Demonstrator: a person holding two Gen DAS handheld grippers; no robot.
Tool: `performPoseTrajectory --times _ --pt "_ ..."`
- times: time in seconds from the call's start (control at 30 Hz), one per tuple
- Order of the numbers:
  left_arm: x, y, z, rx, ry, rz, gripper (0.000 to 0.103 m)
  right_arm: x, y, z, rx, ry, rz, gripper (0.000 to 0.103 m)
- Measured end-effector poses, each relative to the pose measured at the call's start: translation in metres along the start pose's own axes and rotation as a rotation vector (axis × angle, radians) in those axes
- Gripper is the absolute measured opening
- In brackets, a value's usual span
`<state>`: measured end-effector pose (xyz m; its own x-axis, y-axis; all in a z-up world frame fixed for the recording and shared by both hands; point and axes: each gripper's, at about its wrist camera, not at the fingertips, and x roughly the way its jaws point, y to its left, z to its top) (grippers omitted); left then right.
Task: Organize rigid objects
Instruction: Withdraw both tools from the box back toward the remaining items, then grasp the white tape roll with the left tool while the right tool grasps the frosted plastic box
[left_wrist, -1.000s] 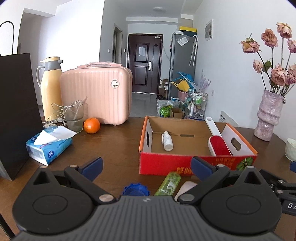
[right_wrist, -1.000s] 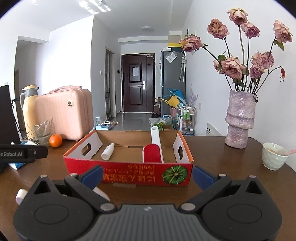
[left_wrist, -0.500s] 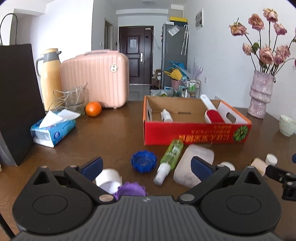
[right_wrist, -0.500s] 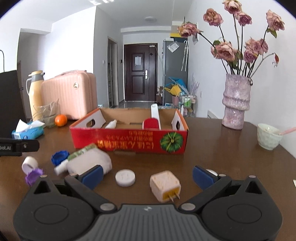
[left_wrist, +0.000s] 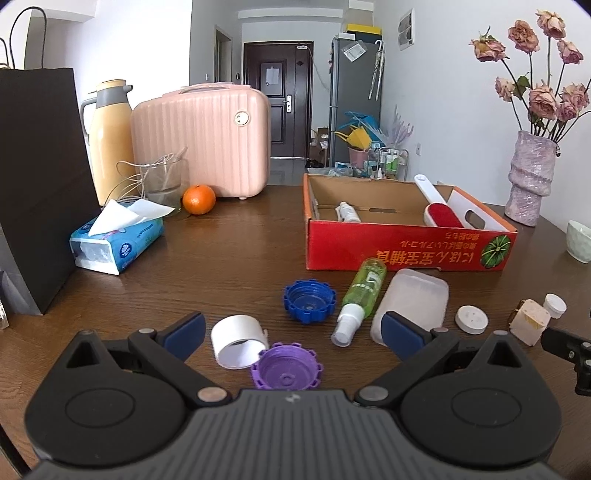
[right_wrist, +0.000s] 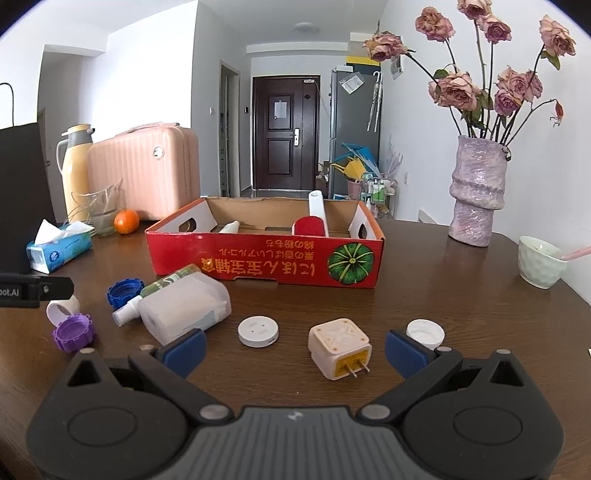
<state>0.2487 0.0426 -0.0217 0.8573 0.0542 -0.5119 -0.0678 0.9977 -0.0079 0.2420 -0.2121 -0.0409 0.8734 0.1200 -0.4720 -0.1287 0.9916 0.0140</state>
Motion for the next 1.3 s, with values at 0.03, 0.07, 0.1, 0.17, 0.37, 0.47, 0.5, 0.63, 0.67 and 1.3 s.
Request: performPoseTrajectory --times 0.03,0.07,0.1,0.17,0.37,0.47,0.5,0.63,0.67,1.3 --pt "0.001 0.003 0.0 0.0 0.002 0.003 0.103 0.001 0.001 0.001 -0.002 0.002 0.001 0.103" --pt "0.002 0.006 0.0 0.001 0.005 0.005 0.103 0.002 0.003 0.001 -0.005 0.005 0.001 0.103" --pt "0.004 0.009 0.0 0.001 0.011 0.007 0.103 0.003 0.005 0.002 -0.008 0.006 0.001 0.103" --pt "0.009 0.015 0.0 0.005 0.025 0.016 0.103 0.006 0.009 0.003 -0.015 0.01 0.002 0.103" --pt "0.023 0.034 -0.001 0.025 0.06 0.044 0.103 0.015 0.021 0.005 -0.036 0.028 0.017 0.103" --pt "0.031 0.041 -0.001 0.028 0.081 0.051 0.103 0.021 0.028 0.006 -0.049 0.037 0.026 0.103" --pt "0.033 0.043 -0.001 0.029 0.086 0.055 0.103 0.023 0.03 0.006 -0.054 0.04 0.029 0.103" --pt "0.044 0.05 0.0 0.022 0.11 0.064 0.103 0.031 0.041 0.008 -0.077 0.051 0.046 0.103" --pt "0.046 0.05 0.0 0.021 0.115 0.067 0.103 0.033 0.043 0.009 -0.085 0.053 0.05 0.103" --pt "0.059 0.065 0.0 -0.025 0.121 0.072 0.103 0.112 0.086 0.031 -0.27 0.121 0.19 0.103"
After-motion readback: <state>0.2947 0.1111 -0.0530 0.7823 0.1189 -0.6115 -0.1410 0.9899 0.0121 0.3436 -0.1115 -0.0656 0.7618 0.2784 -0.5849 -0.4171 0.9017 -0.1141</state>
